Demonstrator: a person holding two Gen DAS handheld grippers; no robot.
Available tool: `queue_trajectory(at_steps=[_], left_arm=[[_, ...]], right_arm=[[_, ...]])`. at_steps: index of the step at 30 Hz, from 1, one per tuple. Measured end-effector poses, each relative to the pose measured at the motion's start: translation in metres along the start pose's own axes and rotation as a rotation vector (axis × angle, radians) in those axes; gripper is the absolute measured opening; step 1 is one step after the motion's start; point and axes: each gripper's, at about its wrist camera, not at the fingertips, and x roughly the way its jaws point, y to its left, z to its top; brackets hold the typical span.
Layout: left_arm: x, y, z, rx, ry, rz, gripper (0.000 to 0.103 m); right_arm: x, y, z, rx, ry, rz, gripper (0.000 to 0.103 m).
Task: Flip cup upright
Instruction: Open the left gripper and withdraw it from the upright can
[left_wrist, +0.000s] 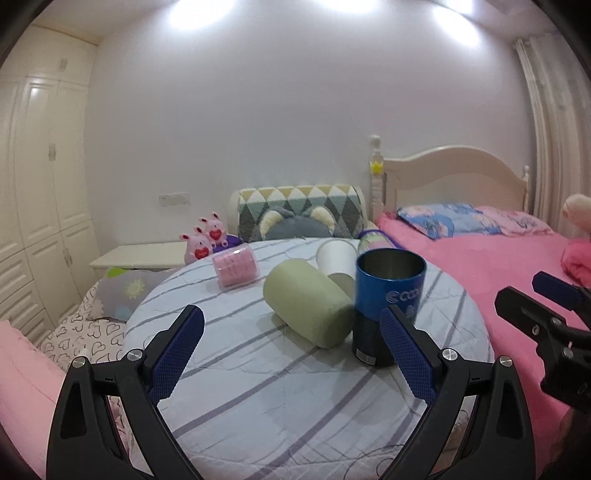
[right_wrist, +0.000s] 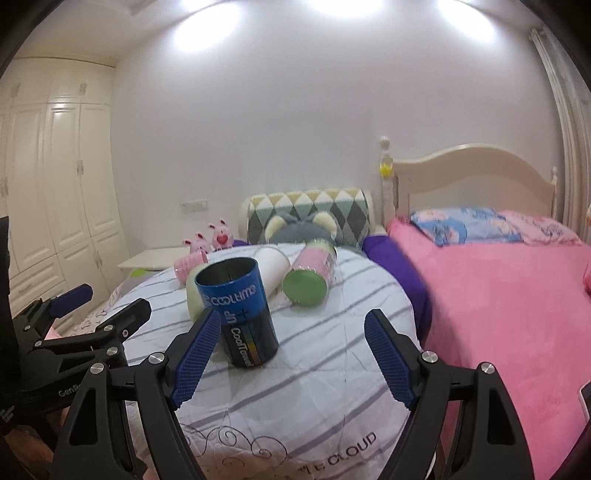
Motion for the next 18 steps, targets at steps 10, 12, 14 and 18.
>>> queue_trajectory(at_steps=[10,12,14,18], left_arm=[[-0.005,0.005,-0.009,-0.001,-0.061,0.055,0.098],[-0.006,0.004,-0.010,0.000,-0.061,0.057,0.098],[-0.006,0.006,-0.010,-0.014,-0.060,0.041,0.098],[-0.006,0.006,-0.010,-0.018,-0.068,0.047,0.098]], right_arm=[[0.003,0.009,-0.016,-0.007,-0.041,0.042,0.082],[0.001,0.011,-0.018,-0.018,-0.049,0.037,0.082],[-0.001,0.012,-0.017,-0.031,-0.052,0.030,0.082],[-0.003,0.011,-0.016,-0.048,-0.061,0.017,0.082]])
